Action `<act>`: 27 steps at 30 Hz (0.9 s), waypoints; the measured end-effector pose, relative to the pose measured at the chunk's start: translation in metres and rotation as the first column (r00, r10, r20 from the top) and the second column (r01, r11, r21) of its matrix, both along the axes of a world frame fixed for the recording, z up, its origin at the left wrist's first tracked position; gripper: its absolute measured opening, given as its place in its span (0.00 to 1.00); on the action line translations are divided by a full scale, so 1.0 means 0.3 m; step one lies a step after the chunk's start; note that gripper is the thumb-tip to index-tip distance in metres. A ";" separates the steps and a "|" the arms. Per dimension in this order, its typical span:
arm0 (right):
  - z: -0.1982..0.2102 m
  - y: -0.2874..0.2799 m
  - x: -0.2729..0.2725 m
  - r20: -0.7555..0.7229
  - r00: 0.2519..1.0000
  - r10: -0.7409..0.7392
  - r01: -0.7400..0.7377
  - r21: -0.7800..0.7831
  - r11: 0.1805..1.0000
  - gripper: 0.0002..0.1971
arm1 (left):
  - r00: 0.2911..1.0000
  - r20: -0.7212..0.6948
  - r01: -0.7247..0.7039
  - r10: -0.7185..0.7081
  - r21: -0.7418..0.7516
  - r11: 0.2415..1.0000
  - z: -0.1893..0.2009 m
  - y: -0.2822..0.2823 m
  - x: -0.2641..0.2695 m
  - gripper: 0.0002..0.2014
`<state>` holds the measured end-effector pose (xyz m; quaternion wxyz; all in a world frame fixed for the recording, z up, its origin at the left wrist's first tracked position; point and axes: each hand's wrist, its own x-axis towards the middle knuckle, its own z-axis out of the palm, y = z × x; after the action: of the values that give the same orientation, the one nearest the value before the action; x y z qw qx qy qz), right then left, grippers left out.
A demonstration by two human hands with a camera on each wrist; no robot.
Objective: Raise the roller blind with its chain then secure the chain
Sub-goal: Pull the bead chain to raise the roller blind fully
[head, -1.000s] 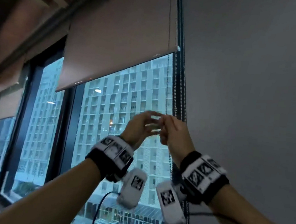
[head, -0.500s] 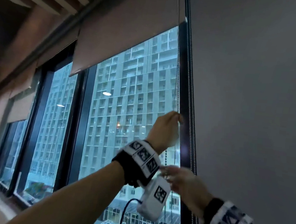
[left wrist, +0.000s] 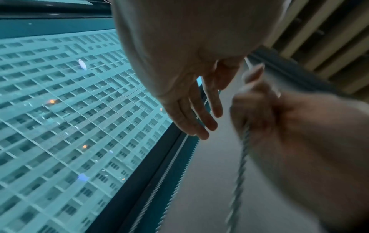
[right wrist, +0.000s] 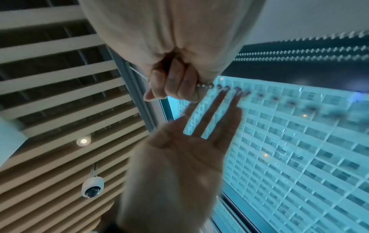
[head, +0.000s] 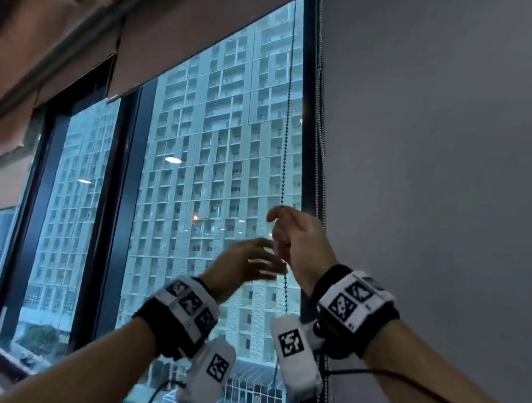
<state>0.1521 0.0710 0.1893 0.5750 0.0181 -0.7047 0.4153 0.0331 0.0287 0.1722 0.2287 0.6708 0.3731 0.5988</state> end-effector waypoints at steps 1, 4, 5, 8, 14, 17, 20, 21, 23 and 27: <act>-0.013 0.005 0.006 0.002 1.000 -0.008 0.008 0.009 1.000 0.16 | 0.998 0.055 0.020 -0.023 0.037 0.999 0.041 -0.008 0.008 0.10; -0.038 0.020 0.044 -0.021 1.000 -0.001 0.001 0.016 1.000 0.16 | 0.981 0.154 0.104 -0.122 0.120 0.987 0.178 -0.049 0.071 0.16; -0.041 0.025 0.060 -0.031 1.000 0.002 -0.001 0.032 0.999 0.16 | 0.971 0.173 0.144 -0.166 0.131 0.981 0.220 -0.066 0.101 0.17; -0.050 0.018 0.109 -0.012 0.999 -0.030 0.031 0.094 0.995 0.17 | 0.944 0.232 0.199 -0.234 0.165 0.966 0.315 -0.093 0.182 0.17; -0.108 -0.022 0.154 0.111 0.987 -0.112 0.091 0.176 0.980 0.16 | 0.960 0.251 0.080 -0.123 0.174 0.982 0.360 -0.088 0.251 0.12; -0.155 -0.031 0.166 0.208 0.973 -0.099 0.054 0.209 0.976 0.17 | 0.950 0.286 0.062 -0.124 0.219 0.974 0.364 -0.090 0.248 0.16; -0.262 -0.014 0.161 0.364 0.928 -0.077 -0.002 0.212 0.977 0.17 | 0.953 0.272 0.065 -0.134 0.248 0.967 0.357 -0.093 0.217 0.14; -0.294 -0.007 0.162 0.428 0.903 -0.048 -0.039 0.193 0.981 0.16 | 0.971 0.217 0.037 -0.098 0.269 0.962 0.332 -0.088 0.213 0.13; -0.305 0.007 0.169 0.530 0.848 0.006 -0.080 0.118 0.990 0.11 | 0.993 0.118 -0.018 -0.022 0.323 0.946 0.262 -0.077 0.209 0.14; -0.162 0.050 0.174 0.241 0.924 0.298 -0.236 -0.255 0.938 0.21 | 1.000 0.006 -0.020 0.019 0.326 0.945 0.144 -0.051 0.212 0.15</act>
<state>0.2043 0.0859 0.1407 0.4073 -0.0078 -0.7180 0.5644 0.0967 0.0134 0.2154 0.1094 0.6947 0.2755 0.6555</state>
